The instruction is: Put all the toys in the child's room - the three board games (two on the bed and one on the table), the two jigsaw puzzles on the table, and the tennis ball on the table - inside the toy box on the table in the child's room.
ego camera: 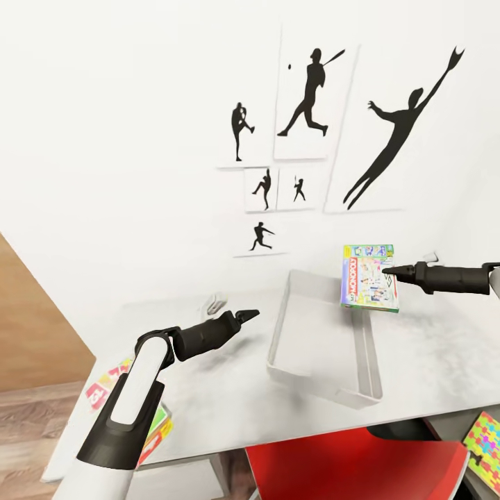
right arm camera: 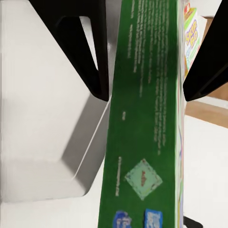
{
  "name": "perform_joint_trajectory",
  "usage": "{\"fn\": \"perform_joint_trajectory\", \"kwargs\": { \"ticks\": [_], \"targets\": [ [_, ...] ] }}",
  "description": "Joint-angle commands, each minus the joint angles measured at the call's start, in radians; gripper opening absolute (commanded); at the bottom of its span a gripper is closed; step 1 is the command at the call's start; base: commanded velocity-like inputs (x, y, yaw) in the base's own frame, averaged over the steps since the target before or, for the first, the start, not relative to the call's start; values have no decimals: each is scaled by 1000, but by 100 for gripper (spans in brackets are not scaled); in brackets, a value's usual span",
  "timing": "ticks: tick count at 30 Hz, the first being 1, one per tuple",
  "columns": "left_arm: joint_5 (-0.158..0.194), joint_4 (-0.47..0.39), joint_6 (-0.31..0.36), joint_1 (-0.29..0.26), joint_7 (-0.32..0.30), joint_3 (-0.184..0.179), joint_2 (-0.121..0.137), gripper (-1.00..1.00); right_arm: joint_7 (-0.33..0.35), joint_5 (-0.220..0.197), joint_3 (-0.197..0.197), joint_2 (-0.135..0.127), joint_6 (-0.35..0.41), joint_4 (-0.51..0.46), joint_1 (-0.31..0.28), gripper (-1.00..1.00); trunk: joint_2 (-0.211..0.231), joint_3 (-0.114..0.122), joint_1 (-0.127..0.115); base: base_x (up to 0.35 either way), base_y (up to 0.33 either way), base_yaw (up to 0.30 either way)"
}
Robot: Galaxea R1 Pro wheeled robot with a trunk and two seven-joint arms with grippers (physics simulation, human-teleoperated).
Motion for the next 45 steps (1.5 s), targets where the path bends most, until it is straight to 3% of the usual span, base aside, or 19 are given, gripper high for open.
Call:
{"fn": "perform_joint_trajectory", "kwargs": {
  "ticks": [1,40,45],
  "targets": [
    [11,-1,3,-1,10,0,0,100,5,-4,3,-1,4,1,-1,-100,-2,-2,1,121,-111,0],
    [11,-2,3,-1,6,5,2,100,3,-5,8,8,4,3,-1,-100,-2,-2,1,15,-13,0],
    [13,-5,5,0,2,12,4,100,-12,-5,11,43,4,17,-4,-100,-2,-2,1,0,0,0]
  ]
}}
